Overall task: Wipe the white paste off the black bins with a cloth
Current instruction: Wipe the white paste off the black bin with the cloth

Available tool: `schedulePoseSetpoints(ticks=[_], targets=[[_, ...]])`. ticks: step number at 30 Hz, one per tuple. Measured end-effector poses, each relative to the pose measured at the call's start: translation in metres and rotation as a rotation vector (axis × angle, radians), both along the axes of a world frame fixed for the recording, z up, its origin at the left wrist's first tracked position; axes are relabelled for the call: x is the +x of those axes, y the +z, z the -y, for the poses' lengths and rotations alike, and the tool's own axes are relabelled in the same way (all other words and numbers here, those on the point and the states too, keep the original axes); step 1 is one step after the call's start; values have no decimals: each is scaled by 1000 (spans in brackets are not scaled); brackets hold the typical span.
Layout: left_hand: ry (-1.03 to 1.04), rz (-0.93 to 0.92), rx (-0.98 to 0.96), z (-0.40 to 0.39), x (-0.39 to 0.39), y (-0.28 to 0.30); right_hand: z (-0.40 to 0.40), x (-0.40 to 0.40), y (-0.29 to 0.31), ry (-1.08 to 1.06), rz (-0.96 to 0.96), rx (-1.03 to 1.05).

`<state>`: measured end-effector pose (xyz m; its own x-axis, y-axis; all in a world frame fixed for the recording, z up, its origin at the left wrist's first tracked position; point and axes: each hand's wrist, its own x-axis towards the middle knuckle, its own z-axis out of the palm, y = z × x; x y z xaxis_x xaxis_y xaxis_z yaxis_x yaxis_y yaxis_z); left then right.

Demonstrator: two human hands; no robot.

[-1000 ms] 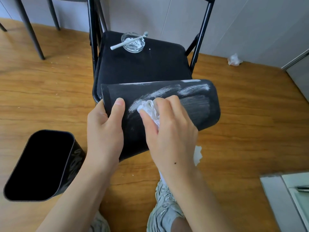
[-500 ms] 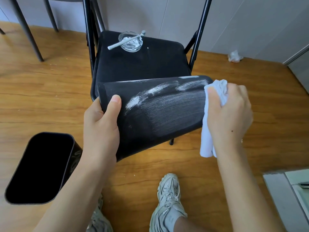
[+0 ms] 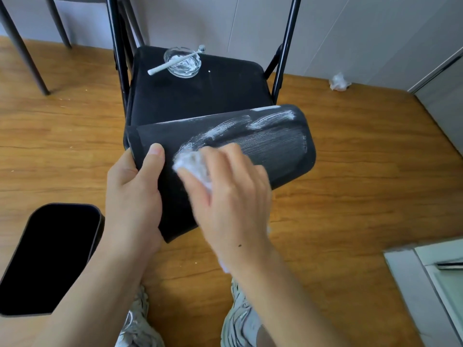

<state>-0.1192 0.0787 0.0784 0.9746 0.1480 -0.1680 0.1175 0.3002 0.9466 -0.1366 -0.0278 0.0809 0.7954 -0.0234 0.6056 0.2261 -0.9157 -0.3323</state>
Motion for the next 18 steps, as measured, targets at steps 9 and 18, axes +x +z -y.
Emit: schedulePoseSetpoints(ticks=[9, 18], targets=[[7, -27, 66, -1, 5, 3, 150, 23, -21, -606, -149, 260], [13, -1, 63, 0, 5, 3, 170, 24, -1, -544, -50, 509]])
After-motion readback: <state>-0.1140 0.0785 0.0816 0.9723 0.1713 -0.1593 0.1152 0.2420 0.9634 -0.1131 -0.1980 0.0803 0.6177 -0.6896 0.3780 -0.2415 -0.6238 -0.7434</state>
